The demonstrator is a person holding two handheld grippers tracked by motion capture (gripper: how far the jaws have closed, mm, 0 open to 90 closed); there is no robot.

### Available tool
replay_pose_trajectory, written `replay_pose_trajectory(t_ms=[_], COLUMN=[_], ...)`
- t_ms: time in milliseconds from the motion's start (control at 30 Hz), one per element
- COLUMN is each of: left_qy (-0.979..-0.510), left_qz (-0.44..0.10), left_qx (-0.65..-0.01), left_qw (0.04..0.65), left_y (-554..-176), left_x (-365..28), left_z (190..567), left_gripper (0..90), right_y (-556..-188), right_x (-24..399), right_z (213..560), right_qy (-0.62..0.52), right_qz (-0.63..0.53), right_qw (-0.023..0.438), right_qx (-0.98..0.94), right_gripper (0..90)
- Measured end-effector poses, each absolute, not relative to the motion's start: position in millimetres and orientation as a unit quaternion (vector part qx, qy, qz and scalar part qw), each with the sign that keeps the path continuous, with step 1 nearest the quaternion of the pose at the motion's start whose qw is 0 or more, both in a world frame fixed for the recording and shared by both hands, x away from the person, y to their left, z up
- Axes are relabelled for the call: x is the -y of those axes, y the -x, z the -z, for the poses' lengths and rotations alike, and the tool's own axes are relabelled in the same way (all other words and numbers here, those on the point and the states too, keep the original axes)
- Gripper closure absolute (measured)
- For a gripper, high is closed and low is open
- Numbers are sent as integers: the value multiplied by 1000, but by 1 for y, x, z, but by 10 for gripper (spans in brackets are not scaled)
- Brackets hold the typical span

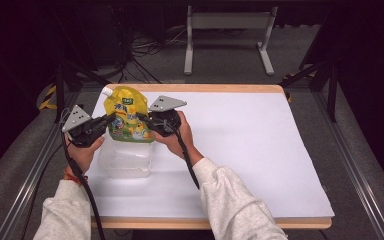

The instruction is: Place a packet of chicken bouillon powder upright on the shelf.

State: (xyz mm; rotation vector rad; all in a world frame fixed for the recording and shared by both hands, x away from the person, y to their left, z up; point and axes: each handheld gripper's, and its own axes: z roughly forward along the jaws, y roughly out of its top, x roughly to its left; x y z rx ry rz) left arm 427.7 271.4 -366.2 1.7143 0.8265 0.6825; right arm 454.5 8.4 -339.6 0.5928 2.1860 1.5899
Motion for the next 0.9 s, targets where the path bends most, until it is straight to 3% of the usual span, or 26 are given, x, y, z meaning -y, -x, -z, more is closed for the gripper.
replay_pose_trajectory(t_ms=[900], left_qy=[-745], left_qz=[-270], left_qx=[-348], left_qw=[502], left_y=[-428], left_x=[-272], left_z=[381], left_gripper=[875], right_y=[-455], right_x=[-14], right_z=[365], right_qy=[-228], right_qz=[-522], right_qw=[160], right_qx=[-806], right_gripper=[897])
